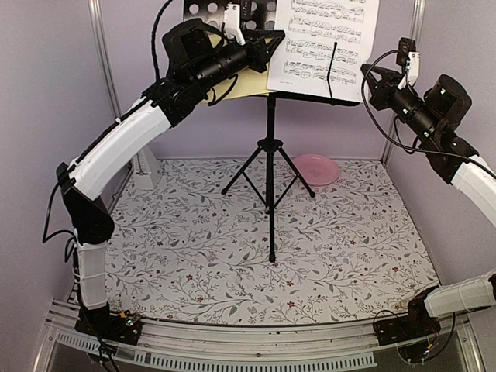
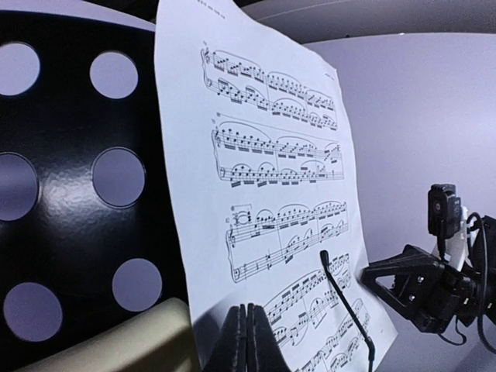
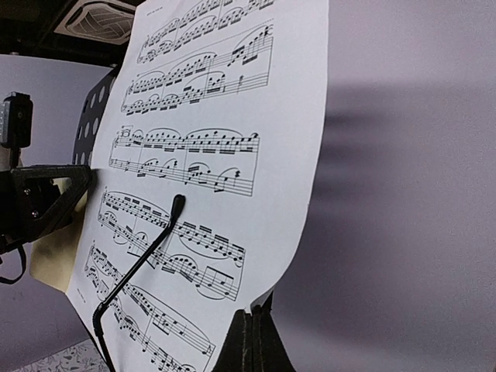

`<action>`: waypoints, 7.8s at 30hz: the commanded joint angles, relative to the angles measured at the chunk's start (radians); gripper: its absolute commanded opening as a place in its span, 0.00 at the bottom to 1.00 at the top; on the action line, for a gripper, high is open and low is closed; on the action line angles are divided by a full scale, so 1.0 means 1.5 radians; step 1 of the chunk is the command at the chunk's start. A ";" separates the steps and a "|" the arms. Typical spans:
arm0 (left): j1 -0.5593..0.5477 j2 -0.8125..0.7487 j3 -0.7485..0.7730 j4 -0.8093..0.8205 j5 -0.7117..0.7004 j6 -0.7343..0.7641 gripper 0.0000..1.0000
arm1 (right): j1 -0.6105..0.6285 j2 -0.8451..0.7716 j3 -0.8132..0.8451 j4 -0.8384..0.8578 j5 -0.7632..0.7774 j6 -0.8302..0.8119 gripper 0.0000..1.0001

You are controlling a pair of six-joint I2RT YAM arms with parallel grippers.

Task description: Set up the instrument practice props

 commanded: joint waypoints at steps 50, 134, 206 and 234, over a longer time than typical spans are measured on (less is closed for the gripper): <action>-0.013 -0.552 -0.886 0.221 -0.182 -0.042 0.53 | -0.004 -0.031 -0.032 0.018 0.042 0.015 0.62; 0.124 0.003 0.053 0.205 -0.097 0.206 0.97 | -0.006 -0.007 -0.022 0.043 0.009 0.017 0.61; 0.611 -0.339 -0.731 -0.064 -0.003 -0.034 0.99 | -0.006 -0.212 -0.353 -0.074 -0.140 0.154 0.99; 0.609 0.050 -0.500 -0.062 0.010 0.048 0.87 | -0.006 -0.169 -0.361 -0.053 -0.189 0.175 0.99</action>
